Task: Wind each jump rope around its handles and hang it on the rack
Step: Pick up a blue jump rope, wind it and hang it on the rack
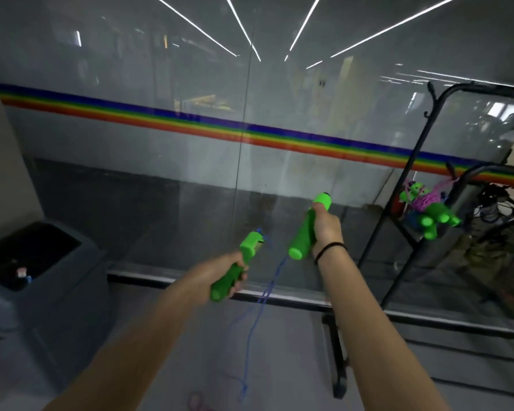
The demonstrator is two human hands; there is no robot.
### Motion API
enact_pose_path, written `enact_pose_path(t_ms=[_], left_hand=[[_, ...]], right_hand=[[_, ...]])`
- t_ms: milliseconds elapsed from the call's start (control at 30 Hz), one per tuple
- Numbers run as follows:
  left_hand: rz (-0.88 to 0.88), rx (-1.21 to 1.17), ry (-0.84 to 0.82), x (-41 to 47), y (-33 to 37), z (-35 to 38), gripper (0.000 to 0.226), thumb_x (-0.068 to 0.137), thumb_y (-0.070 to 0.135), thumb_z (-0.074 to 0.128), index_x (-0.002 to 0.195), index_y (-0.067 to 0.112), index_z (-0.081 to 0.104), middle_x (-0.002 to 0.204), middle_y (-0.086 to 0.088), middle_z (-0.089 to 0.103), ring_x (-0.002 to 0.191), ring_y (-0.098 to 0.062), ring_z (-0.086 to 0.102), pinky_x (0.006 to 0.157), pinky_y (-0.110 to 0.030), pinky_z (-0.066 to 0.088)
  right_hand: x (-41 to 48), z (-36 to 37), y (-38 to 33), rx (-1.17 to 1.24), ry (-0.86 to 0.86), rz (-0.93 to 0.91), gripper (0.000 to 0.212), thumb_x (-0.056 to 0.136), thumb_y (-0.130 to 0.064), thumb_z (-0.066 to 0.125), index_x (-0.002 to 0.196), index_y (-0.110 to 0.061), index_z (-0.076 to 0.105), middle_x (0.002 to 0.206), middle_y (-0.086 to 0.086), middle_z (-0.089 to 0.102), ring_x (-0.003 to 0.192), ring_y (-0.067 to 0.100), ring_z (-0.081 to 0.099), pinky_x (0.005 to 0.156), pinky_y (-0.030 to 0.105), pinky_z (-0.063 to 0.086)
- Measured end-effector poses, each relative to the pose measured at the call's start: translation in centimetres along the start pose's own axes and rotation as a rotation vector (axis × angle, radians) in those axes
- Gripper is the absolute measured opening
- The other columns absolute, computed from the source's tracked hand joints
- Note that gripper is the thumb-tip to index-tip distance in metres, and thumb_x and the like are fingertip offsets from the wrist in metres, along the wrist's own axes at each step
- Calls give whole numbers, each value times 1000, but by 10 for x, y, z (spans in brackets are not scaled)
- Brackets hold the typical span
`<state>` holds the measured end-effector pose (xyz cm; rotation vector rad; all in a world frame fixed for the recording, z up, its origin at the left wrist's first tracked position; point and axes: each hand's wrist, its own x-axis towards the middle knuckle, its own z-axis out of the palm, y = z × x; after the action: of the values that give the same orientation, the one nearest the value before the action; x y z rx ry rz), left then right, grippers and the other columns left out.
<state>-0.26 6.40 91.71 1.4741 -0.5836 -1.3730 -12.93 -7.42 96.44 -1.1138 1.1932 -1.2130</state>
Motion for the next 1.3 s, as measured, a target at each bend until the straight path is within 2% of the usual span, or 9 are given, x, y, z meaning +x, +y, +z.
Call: enact_pose_path(t_ms=[167,367,467,600,800,900,1000,1167,1300], left_hand=[[165,-63,120,0,19,-4,15,91,13,47,80,5,55,71,-14,60,52,-20,60,38,-18,45],[98,-124,-174,-10,38,1,29,94,30,50,111,9,58,83,-11,74,68,-26,71,78,-41,56],[108,-88,-224,-9,47,5,32,92,30,52,118,11,55,83,-10,74,67,-21,71,65,-33,59],[147,10,-276,-10,61,19,26,88,22,59,113,16,56,92,-9,71,69,-18,71,62,-31,59],[167,237,-363,-10,78,42,39,81,16,67,118,20,54,110,-10,68,89,-24,70,75,-33,59],[181,268,-352,-6,81,59,42,80,11,68,118,20,52,104,-9,69,82,-22,71,68,-32,60],[203,279,-278,2,83,72,48,79,6,69,121,21,50,93,-8,71,70,-19,71,59,-29,58],[220,408,-259,0,91,75,42,81,3,64,116,22,52,83,-4,69,59,-13,66,53,-24,54],[238,481,-288,-7,100,72,35,80,4,64,106,25,55,80,-1,68,57,-10,64,49,-21,51]], right_hand=[[-40,22,6,-54,-317,102,21,86,-15,60,68,-11,50,62,6,48,54,17,48,35,15,40],[-50,31,11,-156,-477,126,14,83,-17,64,73,-8,58,68,9,60,57,15,59,49,22,52],[-43,27,9,-224,-418,-42,26,82,-24,66,61,-12,56,56,2,55,40,4,52,40,13,40],[-34,26,8,-177,-301,-139,26,81,-31,65,63,-13,61,71,13,64,69,25,62,67,39,53],[-11,12,-1,-85,-197,-136,45,75,-42,63,89,1,63,84,15,69,78,28,67,73,39,55],[5,-4,-7,-53,-233,-116,29,85,-31,59,84,-2,62,74,11,65,69,24,62,61,28,48],[19,-27,-7,-136,-349,-135,50,89,-50,45,84,-4,64,80,15,65,71,24,59,59,28,44],[57,-67,-3,-228,-82,-344,35,94,-47,37,92,-13,47,87,1,52,87,19,49,71,30,34],[63,-59,6,-69,-456,-337,41,98,-42,25,107,-17,55,93,-4,62,83,11,59,72,25,43]])
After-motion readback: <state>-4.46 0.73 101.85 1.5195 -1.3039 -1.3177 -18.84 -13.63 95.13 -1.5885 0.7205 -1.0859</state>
